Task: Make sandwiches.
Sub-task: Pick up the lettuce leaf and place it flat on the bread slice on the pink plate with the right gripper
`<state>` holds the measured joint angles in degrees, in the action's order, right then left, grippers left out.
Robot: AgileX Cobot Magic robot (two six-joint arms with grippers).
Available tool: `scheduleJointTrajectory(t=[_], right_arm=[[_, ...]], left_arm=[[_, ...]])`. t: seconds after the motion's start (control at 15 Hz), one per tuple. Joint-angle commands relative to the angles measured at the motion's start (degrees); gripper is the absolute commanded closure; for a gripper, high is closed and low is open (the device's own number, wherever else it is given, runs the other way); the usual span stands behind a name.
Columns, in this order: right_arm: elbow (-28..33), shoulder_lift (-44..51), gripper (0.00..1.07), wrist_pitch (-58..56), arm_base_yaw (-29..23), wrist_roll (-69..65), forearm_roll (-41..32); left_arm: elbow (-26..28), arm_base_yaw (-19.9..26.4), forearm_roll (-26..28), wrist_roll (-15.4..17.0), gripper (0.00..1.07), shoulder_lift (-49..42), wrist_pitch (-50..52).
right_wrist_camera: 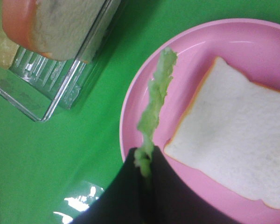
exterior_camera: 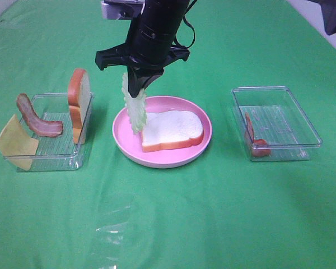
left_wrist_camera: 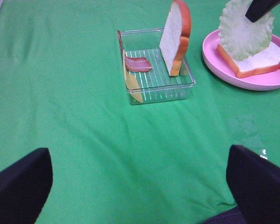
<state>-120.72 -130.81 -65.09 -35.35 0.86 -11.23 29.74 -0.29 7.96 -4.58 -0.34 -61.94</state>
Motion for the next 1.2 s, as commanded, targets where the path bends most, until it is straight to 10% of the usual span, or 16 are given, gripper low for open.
scheduleJointTrajectory(t=[0.07,1.2], right_arm=[[-0.1,-0.2,1.07,2.6,-0.1,0.4,1.1],[-0.1,-5.3,1.07,-0.3,0.1,-4.4,13.2]], left_arm=[[-0.1,0.1,0.2,0.1,0.14,-0.5,0.2],[-0.1,0.1,0.2,0.1,0.14,-0.5,0.2]])
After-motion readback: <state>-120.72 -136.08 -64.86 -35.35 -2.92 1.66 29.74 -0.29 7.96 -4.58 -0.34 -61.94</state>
